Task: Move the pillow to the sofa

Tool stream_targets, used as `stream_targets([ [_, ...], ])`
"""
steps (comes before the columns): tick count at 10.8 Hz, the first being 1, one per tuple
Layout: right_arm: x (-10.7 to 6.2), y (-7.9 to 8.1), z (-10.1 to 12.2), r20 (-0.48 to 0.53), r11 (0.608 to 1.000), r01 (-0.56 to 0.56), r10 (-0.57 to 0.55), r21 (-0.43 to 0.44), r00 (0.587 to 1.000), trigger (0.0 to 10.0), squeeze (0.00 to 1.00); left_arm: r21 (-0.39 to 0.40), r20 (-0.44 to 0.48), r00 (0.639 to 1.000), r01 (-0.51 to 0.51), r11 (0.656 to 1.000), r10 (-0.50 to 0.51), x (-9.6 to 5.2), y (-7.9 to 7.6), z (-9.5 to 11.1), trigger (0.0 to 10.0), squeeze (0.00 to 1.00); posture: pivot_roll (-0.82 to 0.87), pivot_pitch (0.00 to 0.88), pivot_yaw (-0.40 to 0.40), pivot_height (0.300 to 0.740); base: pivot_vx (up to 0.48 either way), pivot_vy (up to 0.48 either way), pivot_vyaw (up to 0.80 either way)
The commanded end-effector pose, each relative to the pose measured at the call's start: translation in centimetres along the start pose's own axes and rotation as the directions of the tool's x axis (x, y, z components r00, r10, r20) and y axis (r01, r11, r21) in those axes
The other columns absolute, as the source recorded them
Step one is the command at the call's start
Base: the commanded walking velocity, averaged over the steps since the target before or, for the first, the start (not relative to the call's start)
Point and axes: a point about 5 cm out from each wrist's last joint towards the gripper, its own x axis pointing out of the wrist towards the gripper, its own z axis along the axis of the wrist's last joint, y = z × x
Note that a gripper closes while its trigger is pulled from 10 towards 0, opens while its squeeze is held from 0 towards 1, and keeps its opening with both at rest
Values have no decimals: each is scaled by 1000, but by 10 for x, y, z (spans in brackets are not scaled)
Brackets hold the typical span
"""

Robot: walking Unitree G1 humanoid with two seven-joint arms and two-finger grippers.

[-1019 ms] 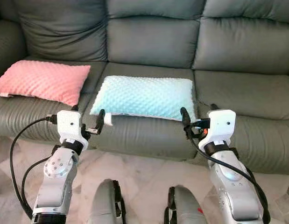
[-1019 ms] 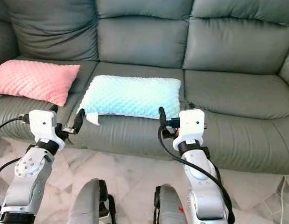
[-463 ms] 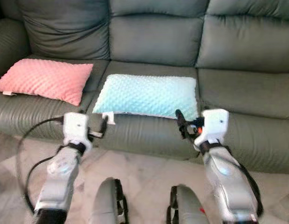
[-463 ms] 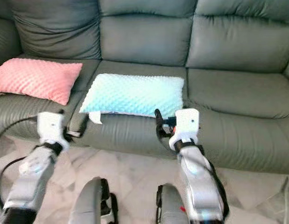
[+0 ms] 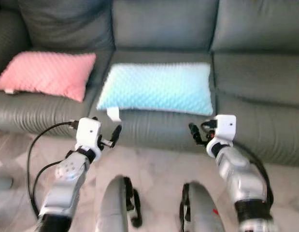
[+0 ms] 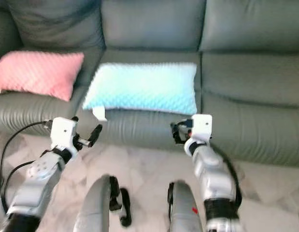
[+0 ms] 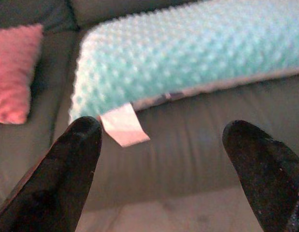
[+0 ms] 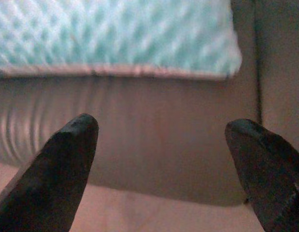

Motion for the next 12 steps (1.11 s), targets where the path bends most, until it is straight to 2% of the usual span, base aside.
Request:
stream_targets([
  [1,3,-4,-10,-67,999,-23,26,41,997,10000,0,8,-15,1000,9,1000,-9,-10,3,0,10000,0,5,428,142,638,0,0,0],
  [3,14,2,-5,-91,991,-120,125,61,988,10000,0,-20,-10,1000,-5,1000,5,-17,2,6,10000,0,17,453,137,638,0,0,0],
  [5,26,4,7,-67,966,-226,235,123,970,10000,0,-28,-22,1000,2,1000,-2,-24,-2,8,10000,0,34,466,139,638,0,0,0],
  [6,28,4,17,-24,959,-265,269,104,963,10000,0,-27,-28,1000,1,1000,-1,-27,-1,7,10000,0,46,470,139,638,0,0,0],
  [7,30,1,28,32,962,-271,271,-12,962,10000,0,-30,-32,999,-6,1000,5,-29,1,7,10000,0,53,471,139,638,0,0,0],
  [10,34,-6,46,90,964,-254,260,-72,961,10000,0,-35,-44,999,-7,999,5,-32,-1,9,10000,0,62,474,138,638,0,0,0],
  [12,35,-13,53,112,971,-193,210,-144,971,10000,0,-37,-48,999,-13,999,12,-33,-1,9,10000,0,65,477,134,638,0,0,0],
])
